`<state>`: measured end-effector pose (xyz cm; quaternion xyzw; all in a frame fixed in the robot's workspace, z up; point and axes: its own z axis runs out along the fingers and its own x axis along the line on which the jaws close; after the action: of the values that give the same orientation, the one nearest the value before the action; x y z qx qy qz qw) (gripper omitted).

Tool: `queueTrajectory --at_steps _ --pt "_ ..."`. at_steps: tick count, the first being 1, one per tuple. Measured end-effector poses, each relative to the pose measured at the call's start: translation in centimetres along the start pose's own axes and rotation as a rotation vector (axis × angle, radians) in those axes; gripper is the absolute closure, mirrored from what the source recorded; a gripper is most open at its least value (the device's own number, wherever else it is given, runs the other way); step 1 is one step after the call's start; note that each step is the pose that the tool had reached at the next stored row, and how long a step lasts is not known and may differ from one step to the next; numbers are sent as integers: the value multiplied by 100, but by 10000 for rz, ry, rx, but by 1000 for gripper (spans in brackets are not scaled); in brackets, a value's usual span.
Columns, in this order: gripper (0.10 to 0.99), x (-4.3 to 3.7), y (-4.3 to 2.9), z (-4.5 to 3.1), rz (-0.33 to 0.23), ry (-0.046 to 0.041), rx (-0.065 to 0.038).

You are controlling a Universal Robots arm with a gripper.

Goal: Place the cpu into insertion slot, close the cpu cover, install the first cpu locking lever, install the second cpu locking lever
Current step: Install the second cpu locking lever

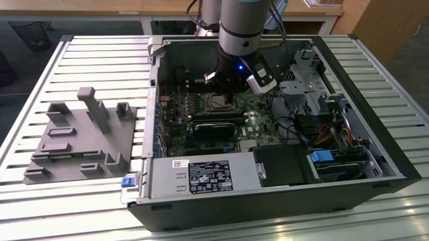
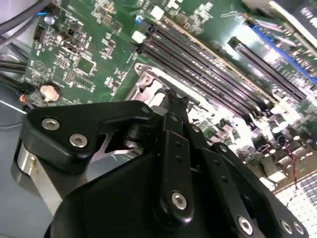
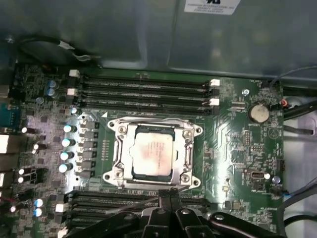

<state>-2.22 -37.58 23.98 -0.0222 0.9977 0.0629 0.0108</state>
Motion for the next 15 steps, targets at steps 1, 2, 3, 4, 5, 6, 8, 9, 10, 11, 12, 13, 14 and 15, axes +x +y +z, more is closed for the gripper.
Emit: queueTrajectory --at_steps 1,2,3,4,5,6,8,9,10,11,12,13,14,15 --pt "980 24 -3 0 -1 0 -3" --pt "980 51 -4 0 -2 0 -5" --pt "980 70 -4 1 0 -1 -7" --pt "980 78 -8 1 2 -1 -6" --pt "980 82 -15 3 18 -1 -5" --pt "980 83 -19 5 55 -7 -4" --pt "980 86 -27 10 156 -19 -2" --pt "980 91 -35 10 173 -22 -5" --pt "980 108 -41 11 175 -22 -9" --pt "980 137 -45 12 174 -22 -13" --pt "980 172 -49 14 173 -23 -19" --pt "980 207 -57 16 174 -23 -28" --pt "980 243 -63 19 175 -23 -35" --pt "980 273 -67 23 175 -24 -43"
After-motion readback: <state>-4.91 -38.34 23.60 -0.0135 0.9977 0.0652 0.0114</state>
